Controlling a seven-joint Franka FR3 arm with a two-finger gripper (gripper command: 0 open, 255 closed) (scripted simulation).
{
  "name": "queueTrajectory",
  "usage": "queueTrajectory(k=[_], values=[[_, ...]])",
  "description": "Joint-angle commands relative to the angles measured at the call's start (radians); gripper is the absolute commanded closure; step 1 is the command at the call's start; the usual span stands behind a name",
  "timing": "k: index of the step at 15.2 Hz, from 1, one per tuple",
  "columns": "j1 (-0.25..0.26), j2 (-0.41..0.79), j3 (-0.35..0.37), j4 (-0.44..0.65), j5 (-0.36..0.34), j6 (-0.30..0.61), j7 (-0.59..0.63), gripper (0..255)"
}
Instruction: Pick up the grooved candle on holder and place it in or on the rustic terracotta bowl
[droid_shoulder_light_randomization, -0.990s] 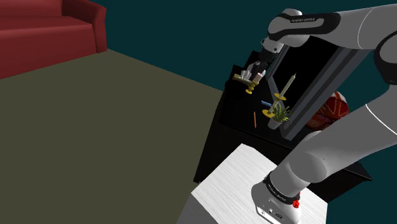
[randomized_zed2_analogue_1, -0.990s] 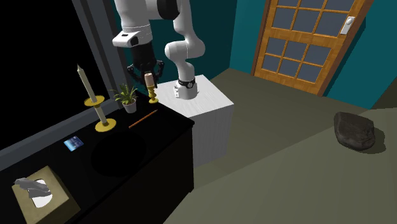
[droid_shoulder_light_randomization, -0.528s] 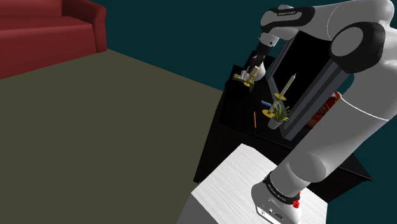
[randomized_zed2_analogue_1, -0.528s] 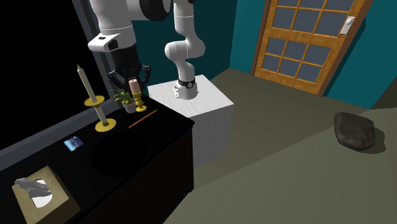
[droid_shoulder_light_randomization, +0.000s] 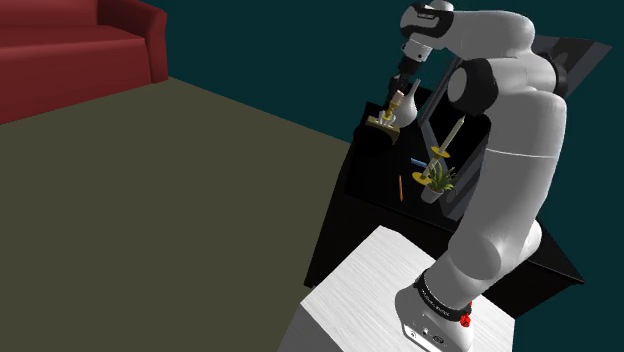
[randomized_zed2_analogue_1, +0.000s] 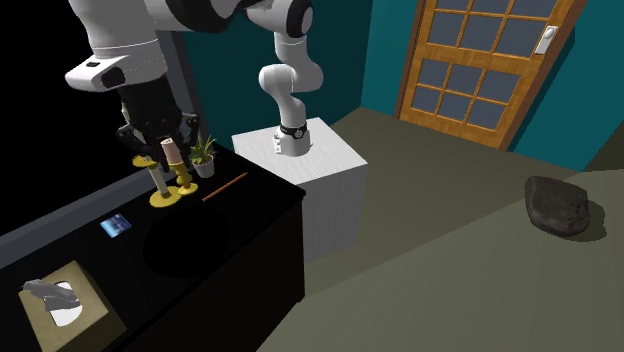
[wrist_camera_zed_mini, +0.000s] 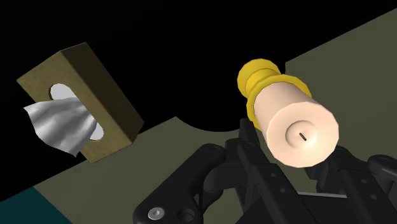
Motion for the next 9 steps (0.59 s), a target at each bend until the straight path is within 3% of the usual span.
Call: queueTrajectory(k=[1,2,3,9], values=[[-0.081,0.14,0.017,0.215,0.063,-0.085,-0.01,255],[-0.133,0.218,0.031,0.35,0.093,-0.14,-0.005,255],[-0.16,0.255,0.041,0.419,0.104,-0.168,0.001,255],[-0.111,0.209,0.033,0.25,0.086,-0.053,-0.018,255]])
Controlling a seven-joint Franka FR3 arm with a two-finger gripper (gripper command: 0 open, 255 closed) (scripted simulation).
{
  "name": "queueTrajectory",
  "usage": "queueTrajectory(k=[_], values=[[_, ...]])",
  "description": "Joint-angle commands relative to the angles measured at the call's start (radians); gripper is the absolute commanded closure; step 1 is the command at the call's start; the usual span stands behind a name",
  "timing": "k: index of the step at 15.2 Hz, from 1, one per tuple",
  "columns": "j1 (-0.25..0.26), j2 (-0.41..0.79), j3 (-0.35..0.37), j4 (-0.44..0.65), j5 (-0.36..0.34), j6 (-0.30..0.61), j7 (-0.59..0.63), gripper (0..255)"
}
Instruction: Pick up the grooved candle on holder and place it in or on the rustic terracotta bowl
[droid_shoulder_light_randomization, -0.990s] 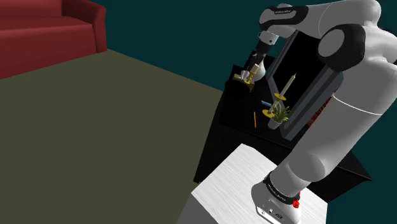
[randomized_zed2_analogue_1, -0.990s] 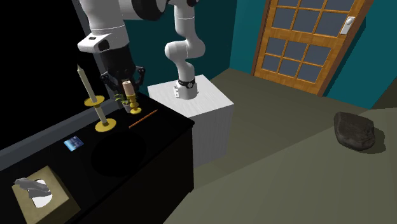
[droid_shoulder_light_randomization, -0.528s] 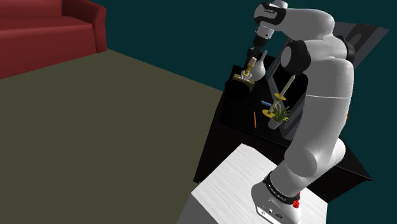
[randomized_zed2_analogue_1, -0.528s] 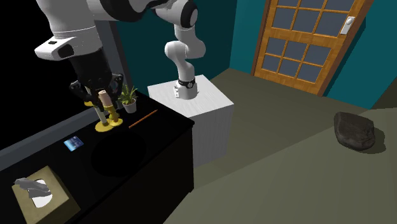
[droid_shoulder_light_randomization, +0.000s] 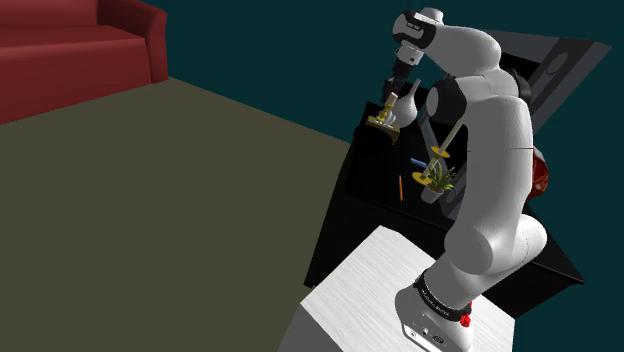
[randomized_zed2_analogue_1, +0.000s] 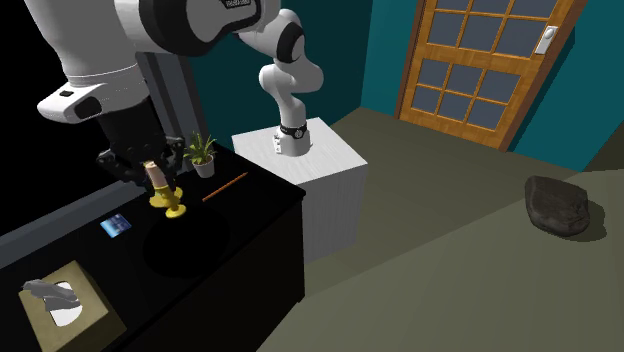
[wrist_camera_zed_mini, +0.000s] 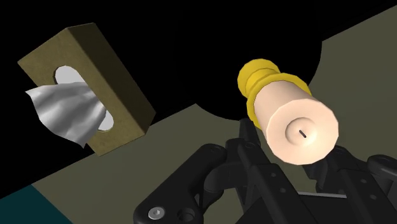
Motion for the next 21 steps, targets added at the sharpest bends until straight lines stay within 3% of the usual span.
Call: queueTrajectory(k=[1,12,19,20,21], values=[[0.015,-0.013,-0.003,-0.054,-0.004,0.039,-0.007,255],[0.059,-0.032,-0.004,-0.244,-0.005,0.201,-0.032,255],[0.059,-0.032,-0.004,-0.244,-0.005,0.201,-0.032,255],[0.059,-0.032,-0.004,-0.244,-0.005,0.201,-0.032,0],[0.059,-0.032,-0.004,-0.244,-0.005,0.201,-0.032,0]])
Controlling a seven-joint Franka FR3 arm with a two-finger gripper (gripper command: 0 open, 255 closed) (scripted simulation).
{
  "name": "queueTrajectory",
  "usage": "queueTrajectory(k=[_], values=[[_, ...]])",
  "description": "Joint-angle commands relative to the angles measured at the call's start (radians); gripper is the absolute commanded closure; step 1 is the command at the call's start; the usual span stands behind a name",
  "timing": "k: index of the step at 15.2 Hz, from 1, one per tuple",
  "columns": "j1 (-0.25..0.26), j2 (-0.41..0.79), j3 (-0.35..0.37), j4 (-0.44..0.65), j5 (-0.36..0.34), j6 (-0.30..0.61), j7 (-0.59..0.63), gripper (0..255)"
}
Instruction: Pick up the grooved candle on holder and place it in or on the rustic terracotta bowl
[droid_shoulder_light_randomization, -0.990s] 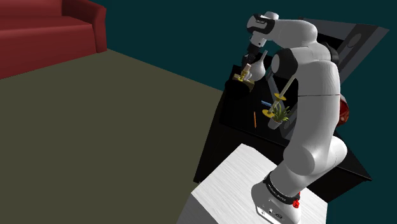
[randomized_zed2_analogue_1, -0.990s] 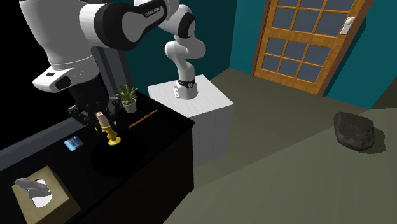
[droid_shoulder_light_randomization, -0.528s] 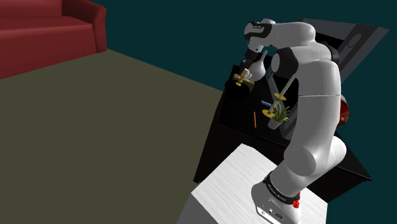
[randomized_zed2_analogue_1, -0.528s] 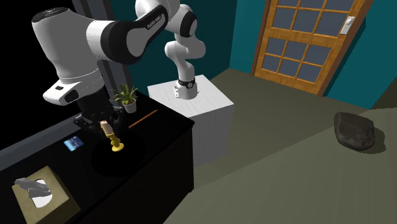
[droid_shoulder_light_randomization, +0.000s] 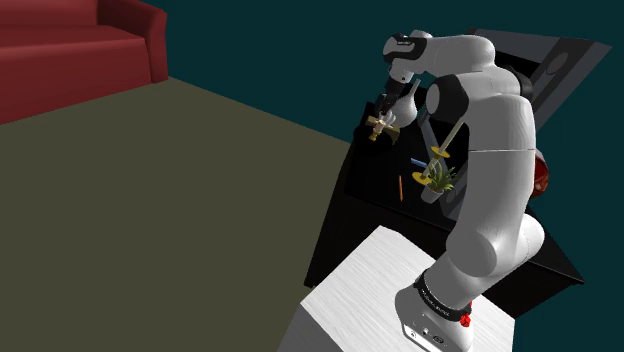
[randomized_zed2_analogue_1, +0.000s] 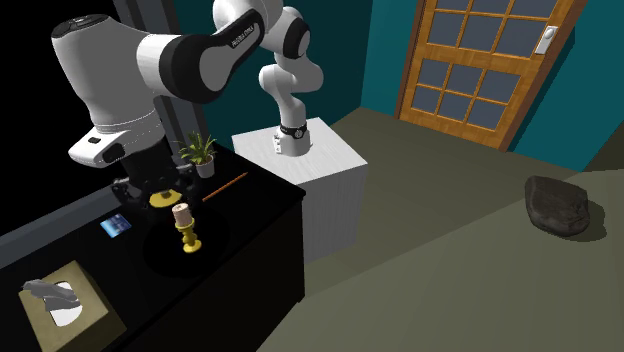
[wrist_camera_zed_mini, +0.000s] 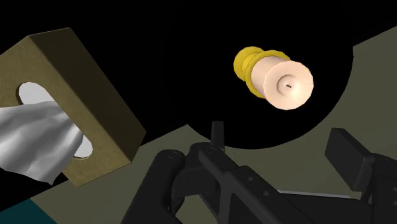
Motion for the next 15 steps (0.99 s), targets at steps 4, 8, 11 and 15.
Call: queueTrajectory(k=[4,8,11,15], values=[[0.0,0.0,0.0,0.0,0.0,0.0,0.0,0],[-0.033,0.005,-0.002,0.141,-0.003,-0.129,0.016,0],[-0.033,0.005,-0.002,0.14,-0.003,-0.129,0.016,0],[-0.034,0.005,-0.002,0.141,-0.003,-0.129,0.016,0]])
